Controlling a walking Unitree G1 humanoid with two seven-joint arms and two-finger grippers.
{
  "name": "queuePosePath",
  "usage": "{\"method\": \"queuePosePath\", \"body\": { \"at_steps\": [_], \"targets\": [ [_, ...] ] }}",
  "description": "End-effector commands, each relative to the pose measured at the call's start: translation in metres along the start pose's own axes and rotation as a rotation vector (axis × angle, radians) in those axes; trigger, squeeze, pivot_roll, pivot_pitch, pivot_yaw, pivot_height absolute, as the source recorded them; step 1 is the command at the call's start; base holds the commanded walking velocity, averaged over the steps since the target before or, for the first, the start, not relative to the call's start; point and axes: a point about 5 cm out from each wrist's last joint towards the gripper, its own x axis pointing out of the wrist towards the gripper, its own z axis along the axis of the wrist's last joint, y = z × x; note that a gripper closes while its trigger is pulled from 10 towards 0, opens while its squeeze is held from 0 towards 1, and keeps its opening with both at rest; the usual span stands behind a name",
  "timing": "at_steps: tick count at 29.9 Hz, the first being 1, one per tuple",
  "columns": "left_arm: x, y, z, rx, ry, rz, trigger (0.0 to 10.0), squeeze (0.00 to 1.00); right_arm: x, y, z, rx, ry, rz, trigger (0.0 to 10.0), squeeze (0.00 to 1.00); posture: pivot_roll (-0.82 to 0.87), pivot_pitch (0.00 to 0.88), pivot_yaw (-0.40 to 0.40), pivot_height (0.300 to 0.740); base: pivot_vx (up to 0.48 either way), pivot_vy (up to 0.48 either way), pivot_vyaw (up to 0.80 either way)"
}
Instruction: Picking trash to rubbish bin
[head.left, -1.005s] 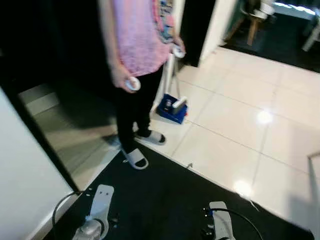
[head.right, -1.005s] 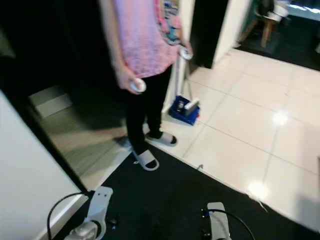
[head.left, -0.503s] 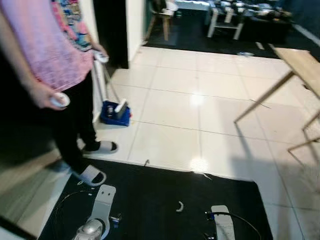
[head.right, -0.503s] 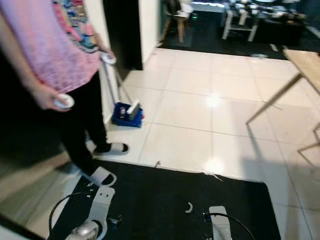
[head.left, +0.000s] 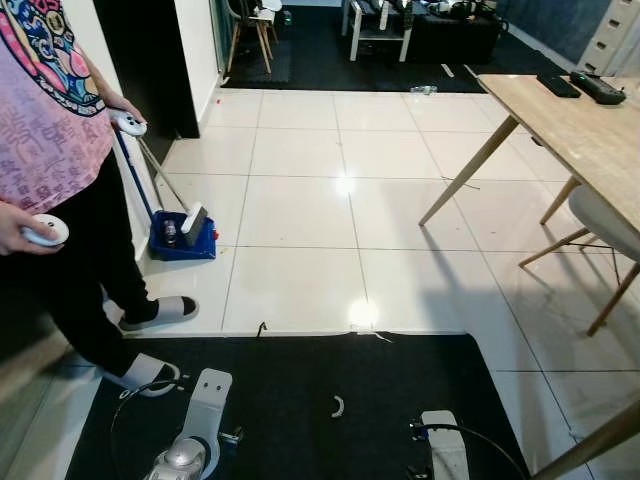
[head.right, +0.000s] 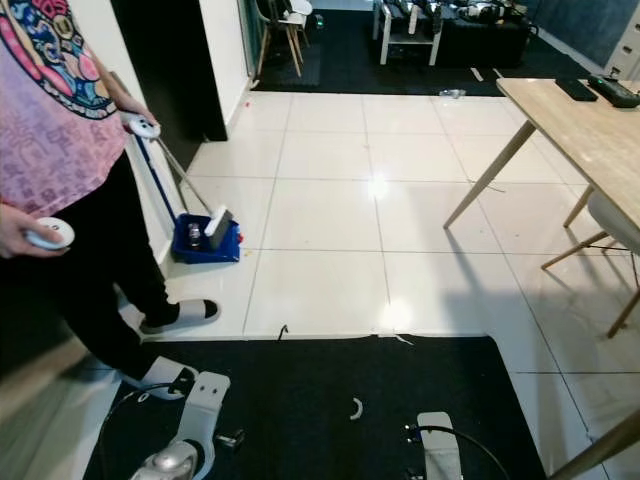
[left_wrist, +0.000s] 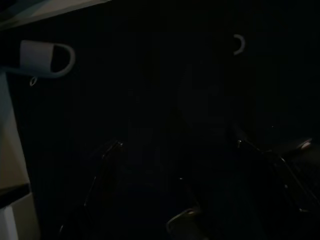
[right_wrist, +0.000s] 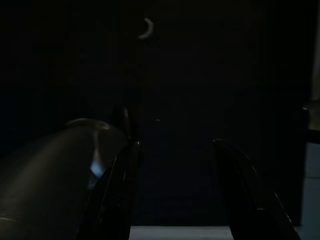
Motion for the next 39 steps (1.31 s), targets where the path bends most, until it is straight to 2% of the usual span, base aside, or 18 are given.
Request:
{"method": "queuePosePath", "body": {
  "at_steps": [1, 39],
  "targets": [
    [-0.0016, 0.0011, -0.0070, -0.002, 0.022, 0.003, 10.0, 0.00, -0.0012, 0.0014, -0.0065, 0.000, 0.024, 0.000, 10.0, 0.00, 0.04, 0.070, 0.010, 0.740, 0.000, 0.000, -0.80],
    [-0.0026, 0.0018, -0.0103, -0.003, 0.032, -0.003, 10.0, 0.00, -0.0014, 0.0005, -0.0074, 0.007, 0.029, -0.003, 10.0, 0.00, 0.04, 0.077, 0.013, 0.740, 0.000, 0.000, -0.80]
  ]
}}
